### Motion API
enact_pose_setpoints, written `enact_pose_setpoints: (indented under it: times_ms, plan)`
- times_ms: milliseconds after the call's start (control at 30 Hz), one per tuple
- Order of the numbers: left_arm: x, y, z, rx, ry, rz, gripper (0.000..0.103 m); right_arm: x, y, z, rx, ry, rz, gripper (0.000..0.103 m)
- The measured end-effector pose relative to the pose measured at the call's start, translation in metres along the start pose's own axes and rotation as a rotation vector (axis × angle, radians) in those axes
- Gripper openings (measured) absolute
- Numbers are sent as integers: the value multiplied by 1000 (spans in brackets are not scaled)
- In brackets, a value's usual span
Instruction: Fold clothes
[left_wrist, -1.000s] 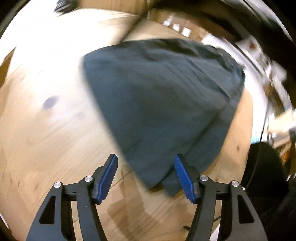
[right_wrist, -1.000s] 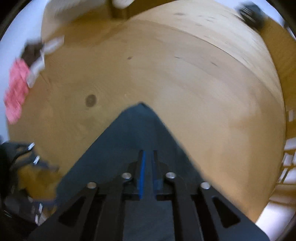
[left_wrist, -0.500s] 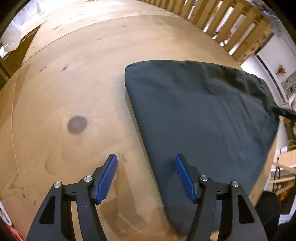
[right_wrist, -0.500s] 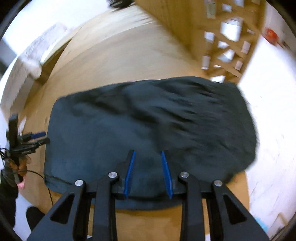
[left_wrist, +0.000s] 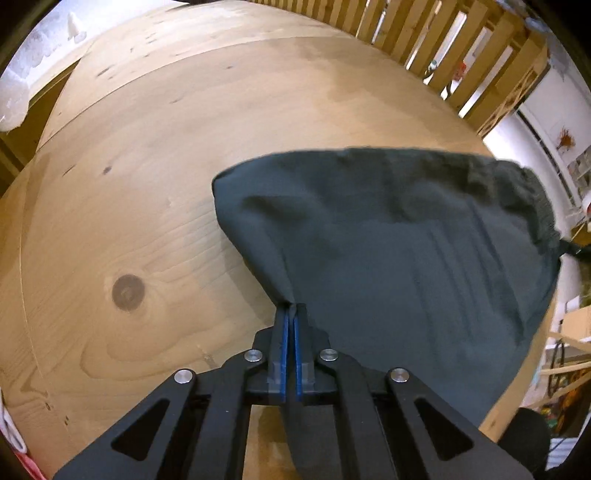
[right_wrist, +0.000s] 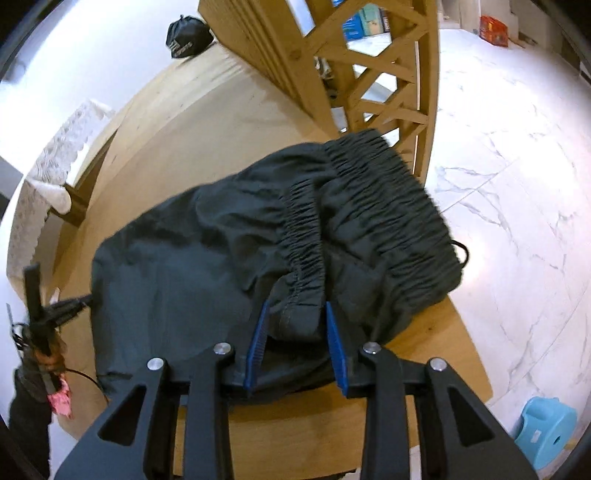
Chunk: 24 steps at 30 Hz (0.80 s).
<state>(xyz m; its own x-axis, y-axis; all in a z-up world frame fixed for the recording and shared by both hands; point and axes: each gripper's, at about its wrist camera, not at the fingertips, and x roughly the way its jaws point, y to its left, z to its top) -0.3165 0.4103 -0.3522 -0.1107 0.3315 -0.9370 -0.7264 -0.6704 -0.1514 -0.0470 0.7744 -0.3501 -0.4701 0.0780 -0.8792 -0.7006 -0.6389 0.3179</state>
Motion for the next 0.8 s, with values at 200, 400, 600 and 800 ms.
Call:
enact_pose_setpoints:
  times_ms: [200, 400, 600, 800]
  plan:
    - [-29, 29, -9, -95, -42, -58, 2, 16, 18, -5, -32, 31, 4, 33]
    - [-49, 64, -48, -129, -36, -16, 2, 24, 48, -16, -89, 71, 43, 33]
    - [-28, 56, -55, -105, 41, 40, 10, 33, 50, -33, -89, 167, -6, 33]
    - [-60, 51, -70, -99, -15, 80, 20, -9, 23, -25, 21, 19, 56, 34]
